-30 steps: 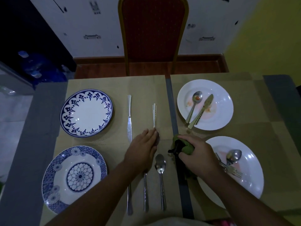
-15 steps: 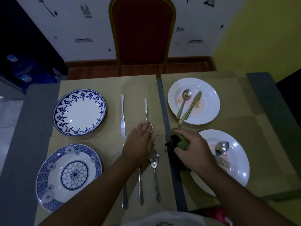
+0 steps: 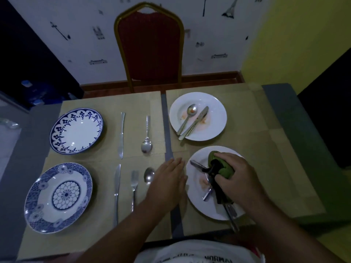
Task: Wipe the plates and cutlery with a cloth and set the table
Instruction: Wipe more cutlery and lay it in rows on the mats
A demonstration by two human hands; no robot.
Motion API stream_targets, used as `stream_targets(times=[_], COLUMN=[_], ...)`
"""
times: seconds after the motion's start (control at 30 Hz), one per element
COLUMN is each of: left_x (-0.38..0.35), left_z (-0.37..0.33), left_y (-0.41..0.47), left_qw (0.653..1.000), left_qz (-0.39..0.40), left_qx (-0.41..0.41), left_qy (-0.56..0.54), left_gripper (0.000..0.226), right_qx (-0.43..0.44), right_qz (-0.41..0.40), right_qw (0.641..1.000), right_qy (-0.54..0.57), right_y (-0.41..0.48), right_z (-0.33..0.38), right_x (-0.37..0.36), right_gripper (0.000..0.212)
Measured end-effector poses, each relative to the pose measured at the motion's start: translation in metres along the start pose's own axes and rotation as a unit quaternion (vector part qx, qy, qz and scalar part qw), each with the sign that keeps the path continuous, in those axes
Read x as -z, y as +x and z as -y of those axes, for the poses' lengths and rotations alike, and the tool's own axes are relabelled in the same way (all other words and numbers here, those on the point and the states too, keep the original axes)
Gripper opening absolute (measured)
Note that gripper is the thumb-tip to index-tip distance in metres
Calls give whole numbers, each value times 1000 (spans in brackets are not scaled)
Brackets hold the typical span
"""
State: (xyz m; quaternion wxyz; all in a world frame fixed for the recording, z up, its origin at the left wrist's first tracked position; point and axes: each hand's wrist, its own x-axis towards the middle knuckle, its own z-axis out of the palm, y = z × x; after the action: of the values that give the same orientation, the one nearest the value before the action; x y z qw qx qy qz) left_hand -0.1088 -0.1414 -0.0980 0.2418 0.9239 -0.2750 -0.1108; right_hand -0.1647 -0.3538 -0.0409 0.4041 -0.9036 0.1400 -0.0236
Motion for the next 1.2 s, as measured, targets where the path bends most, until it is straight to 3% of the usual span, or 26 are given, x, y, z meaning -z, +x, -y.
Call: stream_targets(times=[0.13, 0.37, 0.57, 0.67, 0.77, 0.87, 0.93, 1.03, 1.1, 1.2], left_x=[-21, -39, -36, -19, 0, 14, 19, 23, 23, 22], left_z=[-31, -53, -47, -46, -45, -44, -51, -64, -65, -59], left_y=[10, 59, 80, 82, 76, 59, 45, 25, 14, -1], left_qw=[998, 993, 982, 979, 959, 914, 836, 757, 738, 727], left_qz=[-42, 7, 105, 186, 281, 294, 279, 255, 243, 219], left_qx=[-31, -34, -52, -34, 41, 189, 284, 323, 332, 356], left_qy=[27, 112, 148, 79, -5, -205, -378, -507, -535, -545], left_gripper=[35, 26, 30, 30, 25, 23, 26, 30, 34, 36], right_qx=[-15, -14, -34, -46, -42, -16, 31, 131, 162, 95], right_qz=[3, 22, 31, 26, 14, -2, 6, 67, 79, 49], right_qw=[1000, 1000, 999, 998, 999, 1000, 999, 987, 979, 989], right_qy=[6, 12, 11, 17, 14, -10, -28, -67, -99, -104], right_y=[-10, -21, -31, -36, -40, -43, -46, -50, -44, -34], right_z=[-35, -60, -68, -67, -60, -49, -38, -24, -28, -40], right_x=[28, 45, 49, 48, 45, 37, 30, 12, 2, -2], right_gripper=[59, 61, 62, 62, 62, 64, 64, 61, 62, 61])
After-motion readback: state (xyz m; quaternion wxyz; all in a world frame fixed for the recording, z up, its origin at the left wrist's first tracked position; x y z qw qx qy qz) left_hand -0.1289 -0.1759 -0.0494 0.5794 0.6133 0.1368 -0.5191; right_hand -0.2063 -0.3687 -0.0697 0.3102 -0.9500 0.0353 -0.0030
